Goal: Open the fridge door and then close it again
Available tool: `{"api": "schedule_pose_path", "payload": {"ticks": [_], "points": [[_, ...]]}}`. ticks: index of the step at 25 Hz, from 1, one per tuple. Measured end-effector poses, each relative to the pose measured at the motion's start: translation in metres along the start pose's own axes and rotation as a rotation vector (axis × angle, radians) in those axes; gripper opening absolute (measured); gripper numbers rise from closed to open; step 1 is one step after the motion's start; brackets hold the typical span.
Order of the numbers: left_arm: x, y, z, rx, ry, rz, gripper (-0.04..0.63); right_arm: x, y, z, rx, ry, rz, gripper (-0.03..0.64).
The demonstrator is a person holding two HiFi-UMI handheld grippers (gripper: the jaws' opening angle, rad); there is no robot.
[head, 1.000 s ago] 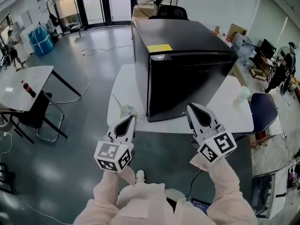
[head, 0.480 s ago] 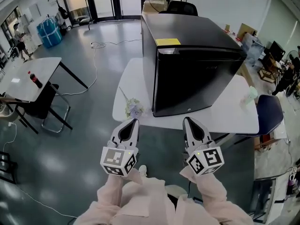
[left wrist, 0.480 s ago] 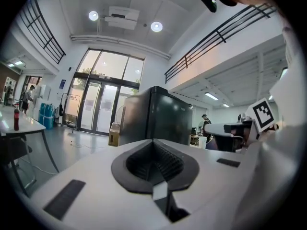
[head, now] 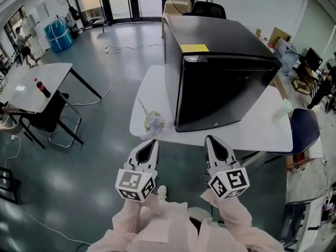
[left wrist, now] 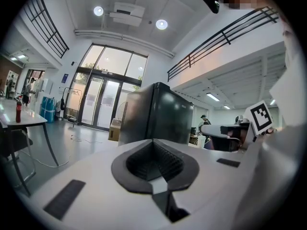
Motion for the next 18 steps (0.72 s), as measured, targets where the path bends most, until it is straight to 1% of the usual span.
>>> {"api": "schedule_pose_path", "payload": {"ticks": [18], "points": [[-0.009, 0.016, -0.003, -0.003, -0.009, -0.002, 0.011, -0.007, 0.017, -0.007, -0.018, 0.016, 0.027, 0.009]]}}
Point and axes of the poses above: the fingertips, and each gripper's own axes: y forward along the fingers, x to its right, z out of its top, the point moved 5 cm from there along -y, backward along the fingers, and after that the axes turned 6 degrees about x, right-handed, at the moved point
